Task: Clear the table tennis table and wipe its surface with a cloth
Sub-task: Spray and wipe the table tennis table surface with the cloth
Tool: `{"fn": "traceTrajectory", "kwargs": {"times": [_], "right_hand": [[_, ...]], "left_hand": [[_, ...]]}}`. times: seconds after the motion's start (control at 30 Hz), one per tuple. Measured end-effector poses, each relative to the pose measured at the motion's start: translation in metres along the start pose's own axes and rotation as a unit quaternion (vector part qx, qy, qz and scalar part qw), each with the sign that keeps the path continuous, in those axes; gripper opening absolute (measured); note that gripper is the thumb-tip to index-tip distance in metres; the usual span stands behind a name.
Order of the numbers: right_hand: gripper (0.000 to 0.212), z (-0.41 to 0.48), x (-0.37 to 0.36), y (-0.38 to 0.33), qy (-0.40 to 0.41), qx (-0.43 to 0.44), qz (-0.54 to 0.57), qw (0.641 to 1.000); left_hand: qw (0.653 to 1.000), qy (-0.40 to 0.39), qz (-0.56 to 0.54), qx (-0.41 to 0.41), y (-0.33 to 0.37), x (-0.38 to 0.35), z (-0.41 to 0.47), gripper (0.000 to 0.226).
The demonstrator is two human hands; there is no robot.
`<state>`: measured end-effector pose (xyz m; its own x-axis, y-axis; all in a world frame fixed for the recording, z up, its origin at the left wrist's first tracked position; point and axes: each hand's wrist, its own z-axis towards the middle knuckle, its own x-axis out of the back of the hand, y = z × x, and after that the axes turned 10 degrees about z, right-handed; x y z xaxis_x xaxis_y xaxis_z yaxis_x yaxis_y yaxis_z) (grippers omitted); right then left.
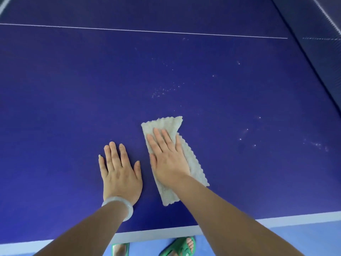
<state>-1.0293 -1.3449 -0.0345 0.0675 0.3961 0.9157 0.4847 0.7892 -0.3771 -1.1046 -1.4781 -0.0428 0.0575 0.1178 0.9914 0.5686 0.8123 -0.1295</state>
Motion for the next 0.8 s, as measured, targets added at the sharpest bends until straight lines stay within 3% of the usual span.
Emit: {"fn": "traceTrajectory", "kwargs": {"times": [0.1, 0.2, 0.27, 0.37, 0.47, 0.57, 0.67, 0.73, 0.8], "right_hand": [[0.057, 0.022, 0.022, 0.036, -0.012, 0.043, 0.009, 0.999], [0.062, 0.031, 0.049, 0.106, 0.078, -0.142, -0.01, 0.987], [0.061, 0.022, 0.065, 0.142, 0.134, -0.302, 0.037, 0.943], [0.057, 0.013, 0.06, 0.131, 0.166, -0.394, 0.074, 0.901], [0.058, 0.011, 0.026, 0.066, 0.164, -0.326, 0.035, 0.93], [0.059, -0.014, -0.005, 0.006, 0.079, -0.12, 0.006, 0.99], [0.057, -0.061, -0.003, 0.019, 0.008, 0.011, -0.009, 1.0], [0.057, -0.085, 0.011, 0.063, 0.029, -0.026, -0.013, 0.999], [0.058, -0.095, 0.03, 0.109, 0.076, -0.152, 0.001, 0.985]], "left_hand": [[1.0, -0.003, -0.003, 0.006, 0.001, 0.0, 0.001, 0.071], [1.0, -0.012, -0.003, 0.007, 0.002, 0.0, 0.001, 0.072], [1.0, -0.013, -0.001, 0.006, 0.002, 0.001, 0.0, 0.072], [1.0, -0.017, -0.004, 0.005, 0.002, 0.001, 0.0, 0.072], [1.0, -0.011, -0.004, -0.001, 0.001, 0.0, 0.0, 0.071], [1.0, -0.003, -0.006, -0.006, 0.0, 0.0, 0.0, 0.071], [1.0, -0.004, -0.014, -0.003, 0.0, 0.0, -0.001, 0.071], [1.0, -0.008, -0.015, -0.001, 0.001, 0.001, 0.0, 0.072], [1.0, -0.01, -0.011, -0.002, 0.001, 0.001, -0.001, 0.072]]}}
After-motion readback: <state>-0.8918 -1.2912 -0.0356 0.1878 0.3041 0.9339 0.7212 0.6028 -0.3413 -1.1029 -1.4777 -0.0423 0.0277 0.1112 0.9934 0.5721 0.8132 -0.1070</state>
